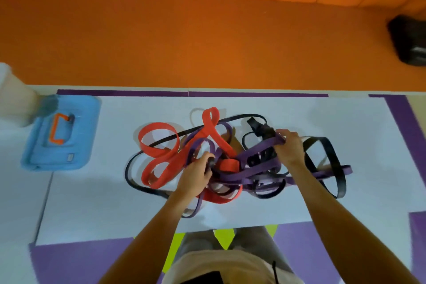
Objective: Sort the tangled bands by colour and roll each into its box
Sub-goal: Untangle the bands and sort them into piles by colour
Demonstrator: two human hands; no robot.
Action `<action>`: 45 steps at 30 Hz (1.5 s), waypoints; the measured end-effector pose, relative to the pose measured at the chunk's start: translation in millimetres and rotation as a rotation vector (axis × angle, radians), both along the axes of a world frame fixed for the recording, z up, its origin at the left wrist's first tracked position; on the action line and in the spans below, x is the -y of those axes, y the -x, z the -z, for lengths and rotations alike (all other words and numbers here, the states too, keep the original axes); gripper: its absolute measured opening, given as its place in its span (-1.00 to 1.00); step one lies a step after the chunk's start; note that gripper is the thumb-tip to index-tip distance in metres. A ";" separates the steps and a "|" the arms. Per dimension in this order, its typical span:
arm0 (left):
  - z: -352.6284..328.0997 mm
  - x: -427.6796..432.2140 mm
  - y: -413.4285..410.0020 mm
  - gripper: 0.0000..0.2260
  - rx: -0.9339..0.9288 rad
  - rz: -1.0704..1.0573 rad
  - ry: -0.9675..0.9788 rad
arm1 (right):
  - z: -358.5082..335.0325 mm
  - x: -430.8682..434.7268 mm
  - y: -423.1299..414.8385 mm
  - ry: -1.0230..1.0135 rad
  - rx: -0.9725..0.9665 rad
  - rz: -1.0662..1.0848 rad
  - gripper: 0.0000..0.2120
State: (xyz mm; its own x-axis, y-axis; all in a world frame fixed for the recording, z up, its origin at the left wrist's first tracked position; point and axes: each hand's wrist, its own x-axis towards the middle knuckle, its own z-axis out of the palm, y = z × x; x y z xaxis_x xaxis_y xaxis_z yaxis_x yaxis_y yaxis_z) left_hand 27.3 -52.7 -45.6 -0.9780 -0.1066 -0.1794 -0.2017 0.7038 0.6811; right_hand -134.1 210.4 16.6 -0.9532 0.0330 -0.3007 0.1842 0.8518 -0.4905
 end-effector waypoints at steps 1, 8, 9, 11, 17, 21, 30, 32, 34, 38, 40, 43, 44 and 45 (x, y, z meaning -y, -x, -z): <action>-0.3 4.3 -1.1 -0.66 -0.020 -0.074 -0.028 | 2.5 -1.0 -0.2 -0.118 0.137 -0.136 -0.43; -6.8 18.4 9.8 -0.43 -0.106 -0.142 -0.041 | -1.3 18.1 -38.1 -0.153 -0.067 -0.805 -0.07; -7.3 16.7 10.5 -0.47 -0.106 -0.079 0.026 | -3.9 23.2 -48.7 -0.014 -0.211 -0.850 -0.22; -8.2 11.0 12.4 -0.57 -0.034 0.082 0.148 | -1.8 32.8 -68.8 0.099 -0.345 -0.920 -0.50; 1.7 -20.5 21.1 -0.40 0.259 0.392 0.439 | 34.5 21.8 -92.0 -0.487 0.062 -0.952 0.02; 2.0 -22.3 28.4 -0.54 0.287 0.334 0.570 | 34.5 16.0 -91.1 -0.446 0.015 -0.896 0.15; -25.6 37.8 27.0 -0.87 0.025 -0.048 0.461 | 20.1 9.0 -56.7 -0.279 -0.254 -0.657 -0.78; -28.0 44.7 26.8 -0.82 -0.019 -0.075 0.519 | 17.2 13.7 -45.1 -0.281 -0.207 -0.544 -0.80; -27.2 50.0 22.6 -0.77 0.008 -0.054 0.527 | 13.9 18.9 -37.2 -0.280 -0.050 -0.452 -0.68; -18.9 55.2 6.6 -0.60 0.094 -0.007 0.490 | 8.3 33.4 -51.6 -0.381 0.133 -0.566 -0.30; -14.2 56.1 -5.6 -0.50 0.071 -0.015 0.387 | 6.6 41.2 -76.2 -0.326 -0.021 -0.686 -0.25; -5.1 50.5 -33.5 -0.53 -0.069 -0.074 0.335 | 8.9 43.6 -117.6 -0.003 -0.304 -0.903 -0.56; -1.7 47.6 -44.8 -0.62 -0.136 -0.102 0.348 | 13.3 42.7 -129.6 0.098 -0.342 -0.995 -0.68; 2.5 45.2 -56.0 -0.71 -0.192 -0.109 0.362 | 17.9 43.1 -139.8 0.158 -0.341 -1.085 -0.77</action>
State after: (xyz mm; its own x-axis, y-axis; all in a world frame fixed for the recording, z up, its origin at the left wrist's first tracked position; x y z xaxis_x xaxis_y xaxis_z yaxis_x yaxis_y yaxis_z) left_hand 83.3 -97.9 -48.1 -0.9694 -0.2343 0.0733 -0.1819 0.8859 0.4267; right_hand 5.7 167.3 -1.3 -0.4887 -0.8710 0.0507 -0.7725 0.4050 -0.4892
